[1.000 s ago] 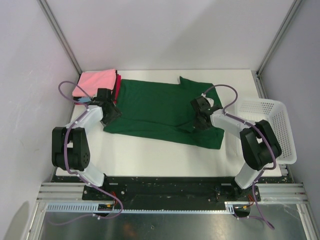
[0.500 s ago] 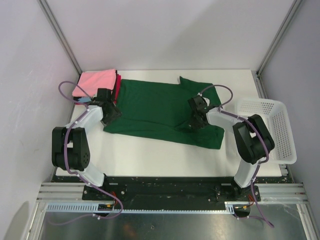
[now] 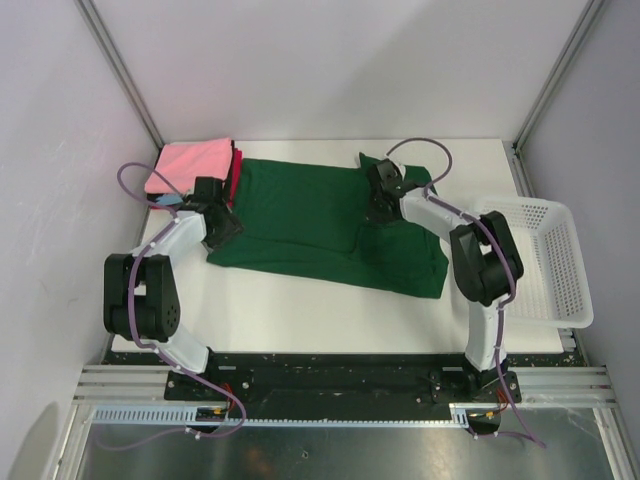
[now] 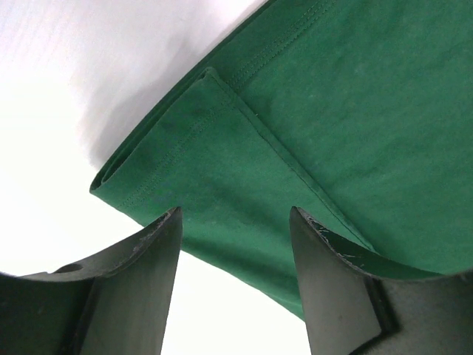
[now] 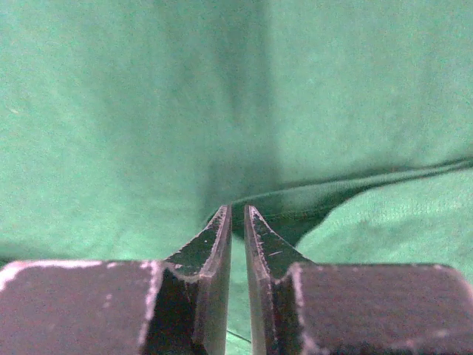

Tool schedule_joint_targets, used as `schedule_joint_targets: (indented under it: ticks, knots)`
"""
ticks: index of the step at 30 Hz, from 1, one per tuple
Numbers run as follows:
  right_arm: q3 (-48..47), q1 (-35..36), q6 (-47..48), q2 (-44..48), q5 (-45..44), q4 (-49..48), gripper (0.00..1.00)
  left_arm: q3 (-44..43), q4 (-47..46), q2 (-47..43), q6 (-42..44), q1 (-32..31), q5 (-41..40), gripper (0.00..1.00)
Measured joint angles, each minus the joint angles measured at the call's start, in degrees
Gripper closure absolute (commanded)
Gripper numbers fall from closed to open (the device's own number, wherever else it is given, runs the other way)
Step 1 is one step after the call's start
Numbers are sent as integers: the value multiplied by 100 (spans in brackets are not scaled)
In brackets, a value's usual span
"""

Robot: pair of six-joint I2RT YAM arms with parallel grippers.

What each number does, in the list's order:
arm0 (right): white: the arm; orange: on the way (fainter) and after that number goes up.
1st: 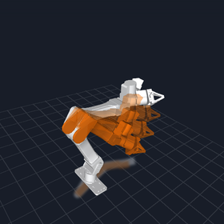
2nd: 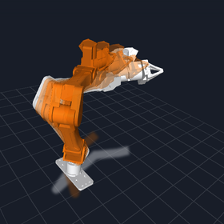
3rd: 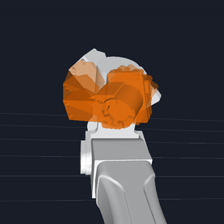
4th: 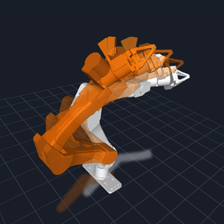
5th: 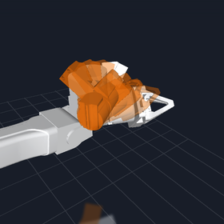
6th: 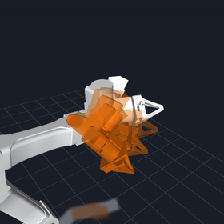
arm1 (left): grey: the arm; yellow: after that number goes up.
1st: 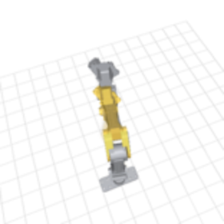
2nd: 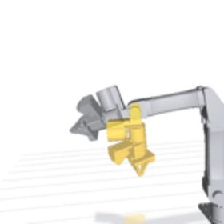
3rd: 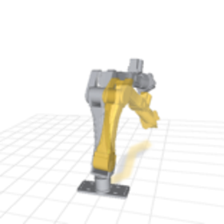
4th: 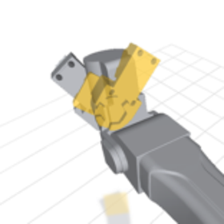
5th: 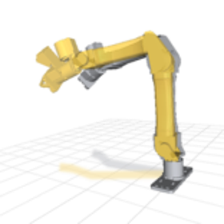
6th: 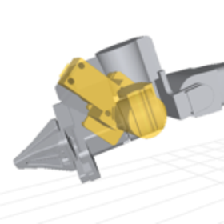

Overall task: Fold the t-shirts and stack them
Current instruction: Fold the flattened tshirt in 1/3 of the way

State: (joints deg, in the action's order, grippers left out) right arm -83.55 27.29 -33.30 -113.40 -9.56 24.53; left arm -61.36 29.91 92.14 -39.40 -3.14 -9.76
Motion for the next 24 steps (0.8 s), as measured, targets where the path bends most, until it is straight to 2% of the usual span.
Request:
schedule_joint_targets:
  ticks: [5,10,16,24]
  knots:
    - [-588,-48,184,-92,-120,192,80,24,-20,0,0,-13,7,36]
    - [-472,-177,184,61,-192,308,82,98,-28,-61,0,-13,7,36]
    - [872,-350,-55,1357,-243,645,84,323,-28,-374,-11,-13,11,36]
    - [2876,-107,-702,3832,-116,901,89,570,-24,-592,-24,-13,114,37]
